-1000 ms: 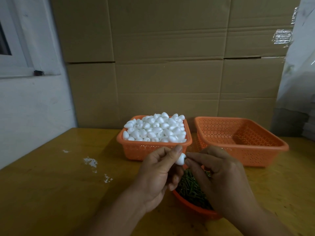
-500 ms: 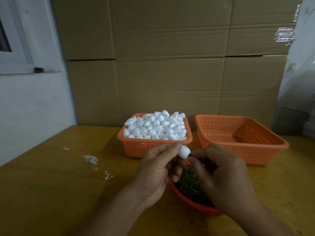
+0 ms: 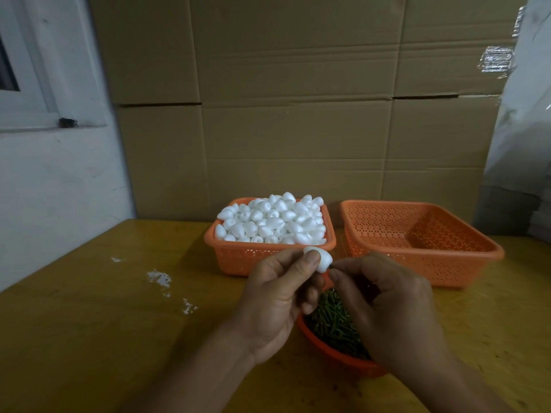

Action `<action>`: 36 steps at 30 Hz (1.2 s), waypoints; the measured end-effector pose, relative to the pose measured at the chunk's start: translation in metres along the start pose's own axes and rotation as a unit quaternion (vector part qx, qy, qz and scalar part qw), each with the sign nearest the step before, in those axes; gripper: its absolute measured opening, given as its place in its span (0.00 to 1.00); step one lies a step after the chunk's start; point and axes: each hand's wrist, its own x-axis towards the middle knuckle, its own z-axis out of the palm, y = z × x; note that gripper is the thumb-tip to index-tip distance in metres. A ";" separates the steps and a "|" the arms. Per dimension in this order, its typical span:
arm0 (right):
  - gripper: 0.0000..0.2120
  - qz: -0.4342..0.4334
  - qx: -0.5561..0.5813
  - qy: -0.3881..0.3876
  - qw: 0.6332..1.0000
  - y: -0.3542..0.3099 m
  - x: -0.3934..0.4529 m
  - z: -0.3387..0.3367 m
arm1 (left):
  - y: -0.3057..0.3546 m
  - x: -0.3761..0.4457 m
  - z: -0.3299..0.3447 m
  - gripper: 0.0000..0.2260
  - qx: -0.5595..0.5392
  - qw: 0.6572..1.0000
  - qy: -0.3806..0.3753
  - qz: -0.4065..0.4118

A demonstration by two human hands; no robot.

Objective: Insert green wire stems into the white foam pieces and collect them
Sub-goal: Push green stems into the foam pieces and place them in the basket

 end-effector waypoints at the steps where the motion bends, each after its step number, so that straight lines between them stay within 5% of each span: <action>1: 0.07 -0.002 -0.001 0.001 1.000 0.000 0.000 0.000 | 0.000 0.000 0.000 0.06 0.003 1.000 -0.002 0.003; 11: 0.06 0.006 0.025 0.007 1.000 0.004 -0.001 0.002 | -0.004 -0.001 0.002 0.05 0.019 0.999 0.004 0.030; 24: 0.06 0.149 0.161 -0.029 0.975 0.008 0.006 0.001 | -0.008 0.000 0.002 0.12 0.124 0.988 0.048 0.084; 32: 0.02 0.236 0.036 0.006 0.971 0.056 0.054 -0.018 | -0.018 0.002 -0.003 0.07 0.211 0.969 0.074 0.104; 36: 0.05 0.297 -0.073 -0.051 0.951 0.095 0.088 -0.021 | -0.025 0.003 -0.003 0.06 0.271 0.953 0.084 0.104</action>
